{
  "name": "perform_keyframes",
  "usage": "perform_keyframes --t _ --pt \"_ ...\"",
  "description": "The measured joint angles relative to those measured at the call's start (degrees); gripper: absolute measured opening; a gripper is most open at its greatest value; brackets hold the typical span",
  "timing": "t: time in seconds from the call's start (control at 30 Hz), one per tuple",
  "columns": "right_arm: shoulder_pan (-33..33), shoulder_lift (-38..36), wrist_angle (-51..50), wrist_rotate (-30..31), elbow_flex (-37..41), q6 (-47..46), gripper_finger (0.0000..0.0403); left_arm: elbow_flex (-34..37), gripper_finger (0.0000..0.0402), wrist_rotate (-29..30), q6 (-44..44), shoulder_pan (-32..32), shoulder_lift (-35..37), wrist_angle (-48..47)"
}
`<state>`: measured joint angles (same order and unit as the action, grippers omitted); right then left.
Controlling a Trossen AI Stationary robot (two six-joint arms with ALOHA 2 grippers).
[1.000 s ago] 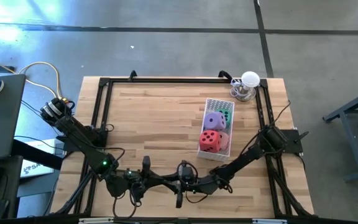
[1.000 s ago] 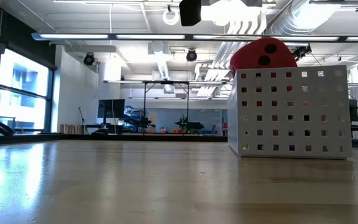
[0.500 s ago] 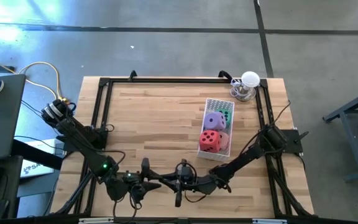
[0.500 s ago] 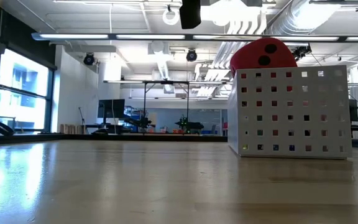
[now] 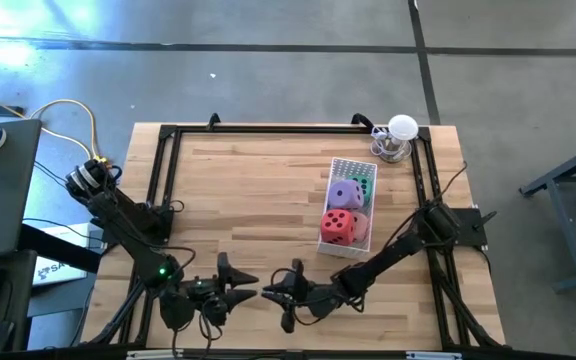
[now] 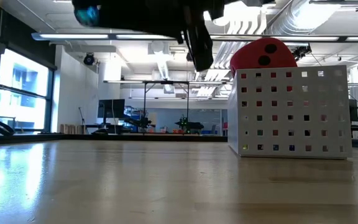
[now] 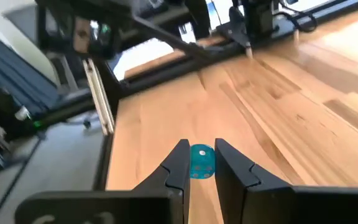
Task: Pick & Place Dice
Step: Put the light blue die into the white bin
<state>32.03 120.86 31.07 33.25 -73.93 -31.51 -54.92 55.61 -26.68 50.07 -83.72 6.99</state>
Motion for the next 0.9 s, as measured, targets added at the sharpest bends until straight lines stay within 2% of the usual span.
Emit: perform_keyframes --t 0.17,0.37,0.47,0.57,0.67,0.77,0.9 --pt "1.0 -4.8 -10.5 1.8 0.0 -0.2 0.0036 0.0 0.0185 0.0 3.9 1.5 0.0 -0.2" --pt "5.1 -13.0 -26.2 13.0 0.0 -0.2 0.0036 0.0 0.0185 -1.3 15.4 3.1 0.0 -0.5" --pt "8.4 -16.8 -37.2 20.9 -0.1 -4.3 0.0036 0.0 0.0185 -4.8 21.9 3.4 0.0 -0.6" --pt "11.8 -19.5 -51.1 28.3 0.0 -14.8 0.0036 0.0 0.0185 -9.6 26.9 3.4 0.0 -0.8" --pt "14.7 -23.2 -65.4 31.6 0.0 -29.9 0.0036 0.0 0.0185 -13.0 29.9 3.4 0.0 -1.2" --pt "16.6 -26.0 -79.7 30.7 0.0 -44.9 0.0036 0.0 0.0185 -14.0 32.4 3.4 0.0 -1.6" --pt "17.6 -27.3 -97.5 25.1 0.0 -62.4 0.0036 0.0 0.0185 -14.0 36.1 3.4 0.0 -2.9"
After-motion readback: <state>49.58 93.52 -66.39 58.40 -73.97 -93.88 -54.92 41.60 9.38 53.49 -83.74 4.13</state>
